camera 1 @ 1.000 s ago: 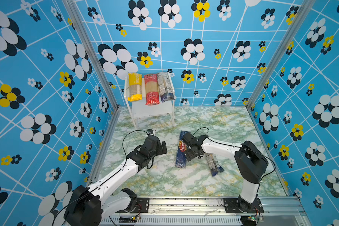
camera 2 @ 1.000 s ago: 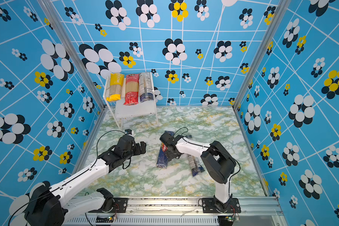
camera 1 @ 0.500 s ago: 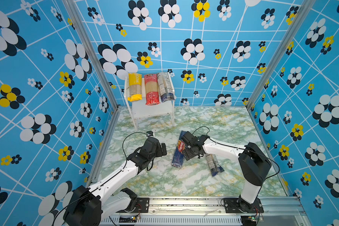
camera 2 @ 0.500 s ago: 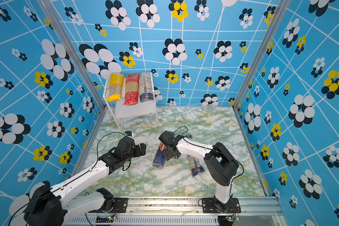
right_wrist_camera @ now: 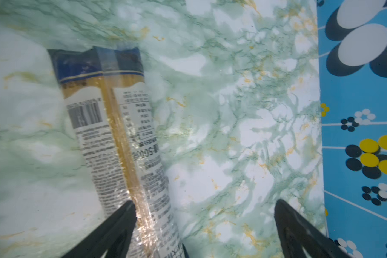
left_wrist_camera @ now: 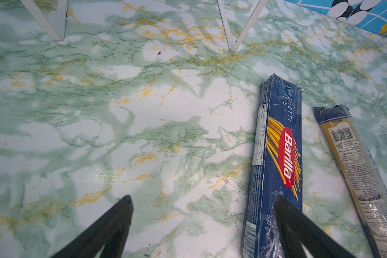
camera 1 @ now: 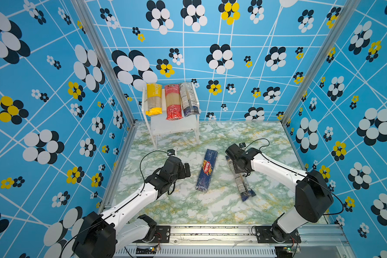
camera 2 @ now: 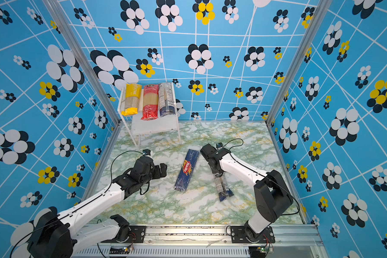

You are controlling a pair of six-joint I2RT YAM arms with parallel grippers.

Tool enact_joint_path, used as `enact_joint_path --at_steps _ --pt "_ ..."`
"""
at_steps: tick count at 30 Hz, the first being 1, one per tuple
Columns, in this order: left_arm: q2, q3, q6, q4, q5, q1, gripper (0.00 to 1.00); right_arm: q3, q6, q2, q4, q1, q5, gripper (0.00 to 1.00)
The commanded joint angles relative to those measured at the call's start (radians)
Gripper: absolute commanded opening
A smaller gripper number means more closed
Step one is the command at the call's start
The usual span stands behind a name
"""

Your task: Place and organize the pasta boxes and bags onto the shelf

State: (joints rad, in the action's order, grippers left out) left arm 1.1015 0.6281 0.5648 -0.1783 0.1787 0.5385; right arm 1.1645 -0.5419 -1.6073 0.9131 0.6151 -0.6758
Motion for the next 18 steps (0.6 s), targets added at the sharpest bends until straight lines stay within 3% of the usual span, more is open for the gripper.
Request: enact_joint_path --at_steps 1,9,18 --pt "0.004 0.005 -0.011 0.011 -0.012 -0.008 0.99 -0.034 -0.097 0.015 0.121 -0.031 -0.082 0.99" --pt "0.014 0.01 -0.007 0.007 -0.015 -0.008 0.99 -0.093 -0.097 0.001 0.142 -0.075 -0.072 0.99" --pt "0.01 0.017 -0.008 -0.016 -0.013 -0.009 0.99 -0.144 0.011 -0.027 0.069 -0.068 0.122 0.99"
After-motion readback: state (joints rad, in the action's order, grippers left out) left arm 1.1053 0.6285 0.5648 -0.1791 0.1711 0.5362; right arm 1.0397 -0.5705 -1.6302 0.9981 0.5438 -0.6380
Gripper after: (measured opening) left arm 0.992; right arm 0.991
